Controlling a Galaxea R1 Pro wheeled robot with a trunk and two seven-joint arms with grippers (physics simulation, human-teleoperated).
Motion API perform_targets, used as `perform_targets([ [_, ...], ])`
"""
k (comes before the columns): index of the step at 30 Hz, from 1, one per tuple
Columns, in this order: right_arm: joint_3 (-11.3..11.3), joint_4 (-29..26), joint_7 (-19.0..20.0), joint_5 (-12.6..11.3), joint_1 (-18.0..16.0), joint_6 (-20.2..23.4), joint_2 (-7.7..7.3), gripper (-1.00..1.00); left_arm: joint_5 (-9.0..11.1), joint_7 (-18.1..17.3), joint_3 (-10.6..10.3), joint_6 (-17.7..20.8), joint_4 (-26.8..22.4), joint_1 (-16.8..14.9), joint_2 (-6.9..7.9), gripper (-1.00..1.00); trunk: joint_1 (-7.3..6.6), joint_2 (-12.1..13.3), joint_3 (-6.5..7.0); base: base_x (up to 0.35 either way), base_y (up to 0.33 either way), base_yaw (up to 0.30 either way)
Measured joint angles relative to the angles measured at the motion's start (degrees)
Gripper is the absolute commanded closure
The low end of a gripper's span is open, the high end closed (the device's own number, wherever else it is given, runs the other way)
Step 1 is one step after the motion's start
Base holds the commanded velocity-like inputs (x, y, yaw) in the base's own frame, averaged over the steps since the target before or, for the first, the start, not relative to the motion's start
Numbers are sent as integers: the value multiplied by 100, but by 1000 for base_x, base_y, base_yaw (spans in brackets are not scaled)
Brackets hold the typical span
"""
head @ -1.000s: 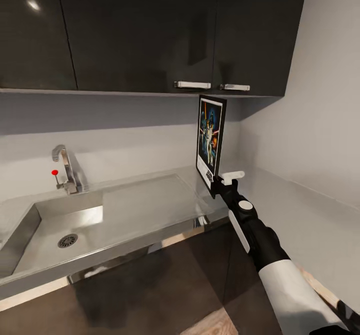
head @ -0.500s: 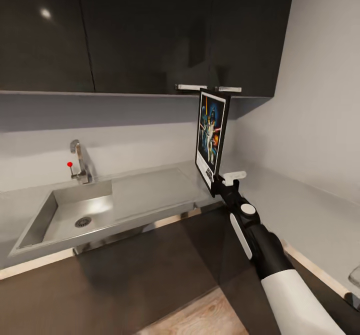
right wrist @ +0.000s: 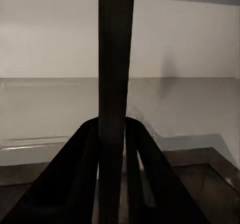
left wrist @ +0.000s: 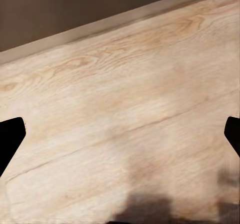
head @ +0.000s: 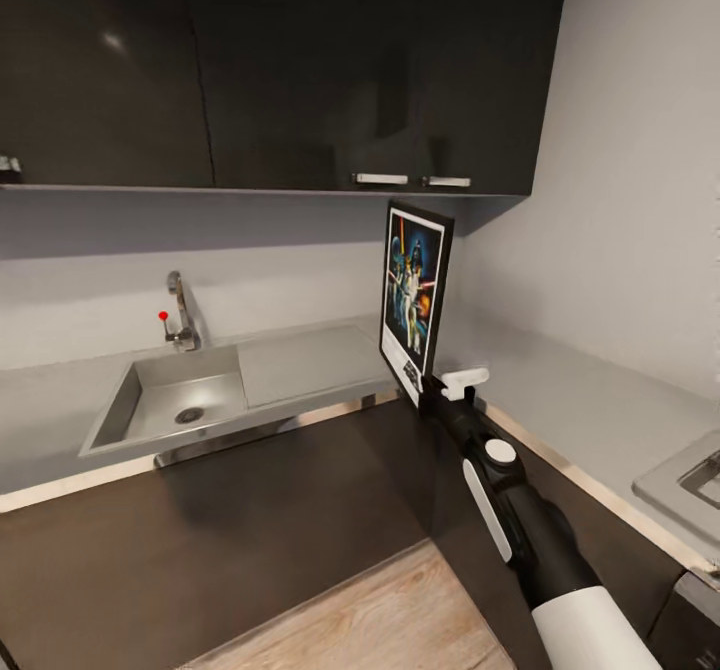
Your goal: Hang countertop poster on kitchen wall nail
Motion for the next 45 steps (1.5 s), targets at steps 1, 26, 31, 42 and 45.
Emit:
perform_targets([
  [1, 0, -137, 38, 0, 124, 1, -1, 100, 0, 0, 0, 0, 0, 0, 1, -100, 0, 0, 0, -337, 0, 0],
  [26, 9, -936, 643, 6, 714, 415, -28, 100, 6, -11, 276, -22, -3, 0, 82, -100, -1, 0, 0, -188, 85, 200],
  [31, 9, -937, 645, 7, 713, 417, -29, 100, 6, -15, 315, -25, -1, 1, 77, -100, -3, 0, 0, -107, 76, 57],
  [42, 9, -943, 654, 5, 714, 418, -28, 100, 2, -16, 325, -26, 0, -1, 74, -100, -4, 0, -66, -7, 5, 4],
  [45, 9, -945, 654, 4, 714, 418, -28, 100, 1, -16, 325, -26, 0, -1, 74, -100, -4, 0, -93, 0, 0, 0],
])
